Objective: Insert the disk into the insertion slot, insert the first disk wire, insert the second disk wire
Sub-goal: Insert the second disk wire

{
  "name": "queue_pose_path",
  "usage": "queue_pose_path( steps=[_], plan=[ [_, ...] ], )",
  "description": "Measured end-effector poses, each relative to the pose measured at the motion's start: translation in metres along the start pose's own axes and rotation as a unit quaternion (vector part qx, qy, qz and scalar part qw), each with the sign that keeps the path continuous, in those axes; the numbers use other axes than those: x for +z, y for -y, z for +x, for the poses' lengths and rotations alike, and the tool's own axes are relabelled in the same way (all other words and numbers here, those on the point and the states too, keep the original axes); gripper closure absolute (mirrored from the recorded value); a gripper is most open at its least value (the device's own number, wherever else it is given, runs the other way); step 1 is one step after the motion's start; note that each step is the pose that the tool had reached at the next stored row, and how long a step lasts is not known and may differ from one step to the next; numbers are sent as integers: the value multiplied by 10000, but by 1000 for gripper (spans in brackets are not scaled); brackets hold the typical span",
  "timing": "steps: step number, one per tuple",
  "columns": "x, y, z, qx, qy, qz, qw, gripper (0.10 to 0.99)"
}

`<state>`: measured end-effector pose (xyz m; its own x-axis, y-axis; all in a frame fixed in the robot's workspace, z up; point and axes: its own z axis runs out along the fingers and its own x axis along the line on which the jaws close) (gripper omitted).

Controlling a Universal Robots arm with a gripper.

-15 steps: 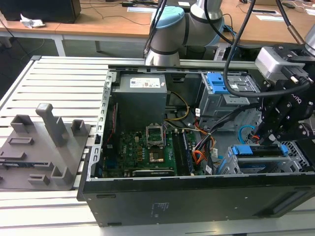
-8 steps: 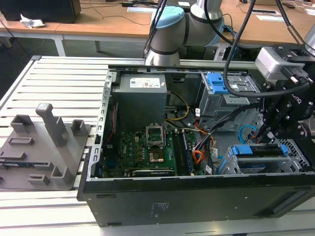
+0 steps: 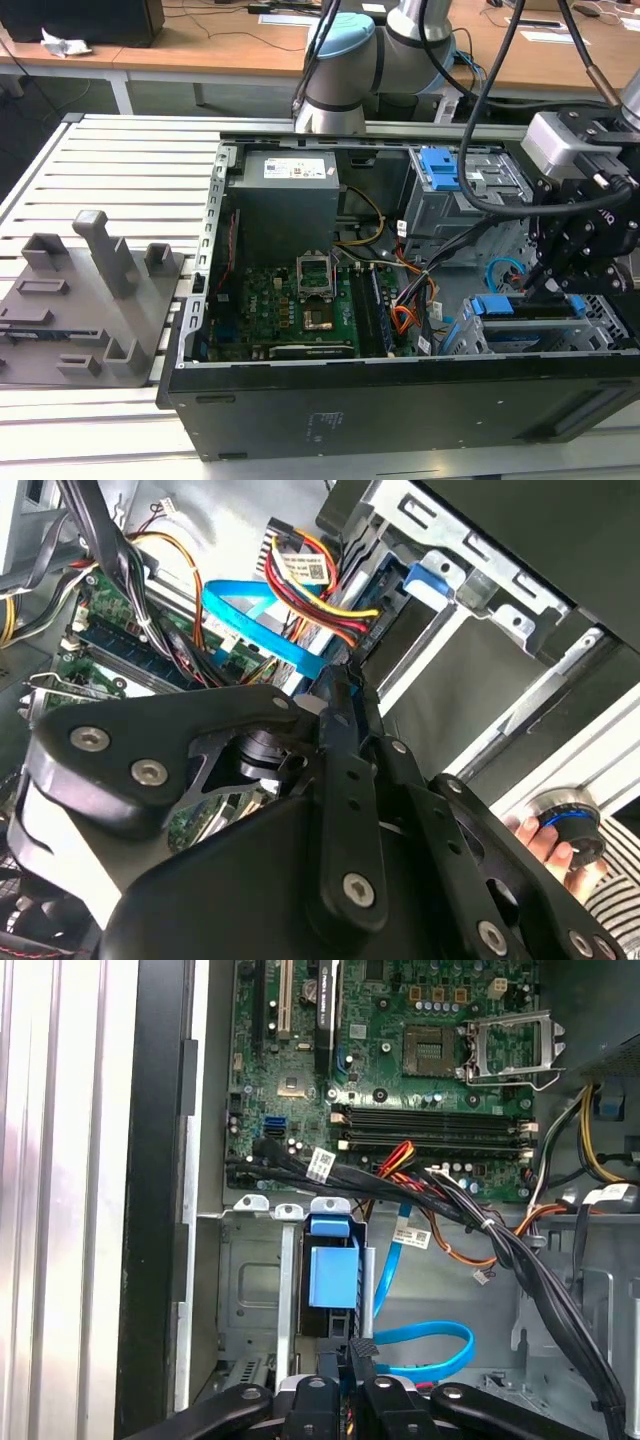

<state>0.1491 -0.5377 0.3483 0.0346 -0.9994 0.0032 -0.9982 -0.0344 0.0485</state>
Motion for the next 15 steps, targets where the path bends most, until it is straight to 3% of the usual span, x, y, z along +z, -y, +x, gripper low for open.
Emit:
queue_pose_path(
  steps=[8, 15],
  plan=[
    [33, 8, -4, -1, 0, 0, 10000, 925],
    [44, 4, -4, -109, 71, 3, 9999, 925]
  ],
)
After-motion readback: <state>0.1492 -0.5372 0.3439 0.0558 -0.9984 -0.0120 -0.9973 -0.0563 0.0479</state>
